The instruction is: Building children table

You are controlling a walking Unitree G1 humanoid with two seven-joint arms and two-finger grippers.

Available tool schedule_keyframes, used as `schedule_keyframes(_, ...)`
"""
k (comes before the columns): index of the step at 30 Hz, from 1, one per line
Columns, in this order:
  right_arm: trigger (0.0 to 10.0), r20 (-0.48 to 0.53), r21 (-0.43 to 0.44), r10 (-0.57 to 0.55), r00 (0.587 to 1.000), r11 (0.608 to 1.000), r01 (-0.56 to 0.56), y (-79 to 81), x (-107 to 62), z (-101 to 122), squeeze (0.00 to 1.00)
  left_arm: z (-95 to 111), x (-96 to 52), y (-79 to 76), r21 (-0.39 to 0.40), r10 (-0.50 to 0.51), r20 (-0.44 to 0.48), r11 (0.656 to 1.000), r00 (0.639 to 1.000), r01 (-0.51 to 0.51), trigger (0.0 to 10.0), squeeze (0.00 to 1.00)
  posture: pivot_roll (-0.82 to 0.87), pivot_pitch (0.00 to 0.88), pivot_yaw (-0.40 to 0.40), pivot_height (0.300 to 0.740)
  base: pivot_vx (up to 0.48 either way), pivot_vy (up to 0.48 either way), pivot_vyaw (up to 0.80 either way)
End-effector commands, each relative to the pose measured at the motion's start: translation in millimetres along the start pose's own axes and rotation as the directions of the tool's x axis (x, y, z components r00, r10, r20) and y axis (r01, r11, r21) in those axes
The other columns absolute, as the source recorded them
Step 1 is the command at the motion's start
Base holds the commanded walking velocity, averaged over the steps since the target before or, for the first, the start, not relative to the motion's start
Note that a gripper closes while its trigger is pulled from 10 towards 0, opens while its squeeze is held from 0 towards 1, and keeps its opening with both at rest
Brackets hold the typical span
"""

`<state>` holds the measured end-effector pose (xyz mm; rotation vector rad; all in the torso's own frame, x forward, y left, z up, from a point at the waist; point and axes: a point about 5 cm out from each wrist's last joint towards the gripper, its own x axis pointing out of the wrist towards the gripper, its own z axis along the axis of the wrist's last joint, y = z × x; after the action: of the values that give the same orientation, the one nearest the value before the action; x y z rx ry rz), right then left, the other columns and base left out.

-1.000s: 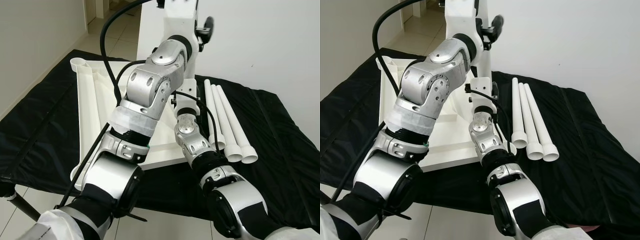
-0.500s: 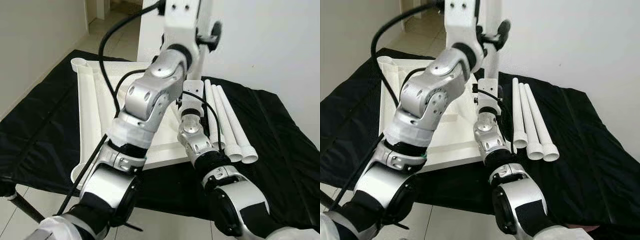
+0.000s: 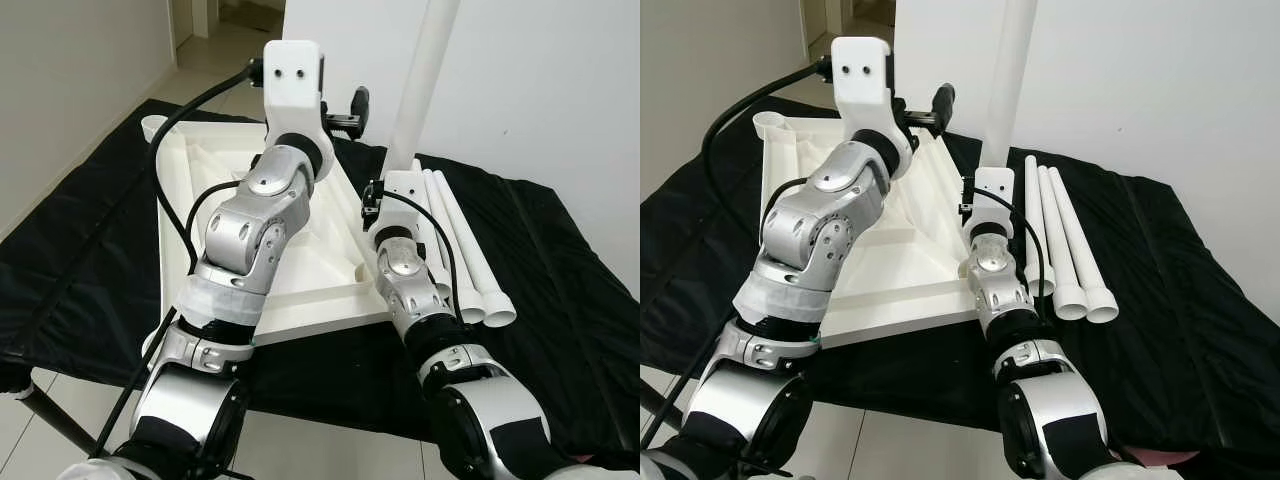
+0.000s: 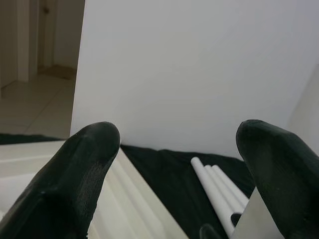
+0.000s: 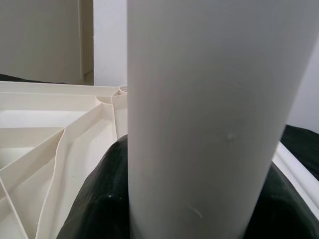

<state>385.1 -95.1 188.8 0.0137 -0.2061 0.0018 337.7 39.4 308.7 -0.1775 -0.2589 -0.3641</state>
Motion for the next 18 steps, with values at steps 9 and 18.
schedule_keyframes(9, 10.0, 0.038, 0.003, 0.061, 0.997, 0.998, -0.061, -28.9, -16.8, -5, 0.00, -31, -13.8, 11.6, 0.072, -0.078, -0.055, 0.994, 0.995, 0.082, 10.0, 0.00, 0.06, 0.000, -0.122, 0.740, 0.000, 0.000, 0.00)
schedule_keyframes(18, 10.0, 0.046, 0.002, 0.072, 0.996, 0.997, -0.072, -40.6, -28.4, -9, 0.00, -52, -29.3, 16.4, 0.186, -0.101, -0.080, 0.976, 0.992, 0.115, 10.0, 0.00, 0.05, 0.000, -0.108, 0.740, 0.000, 0.000, 0.00)
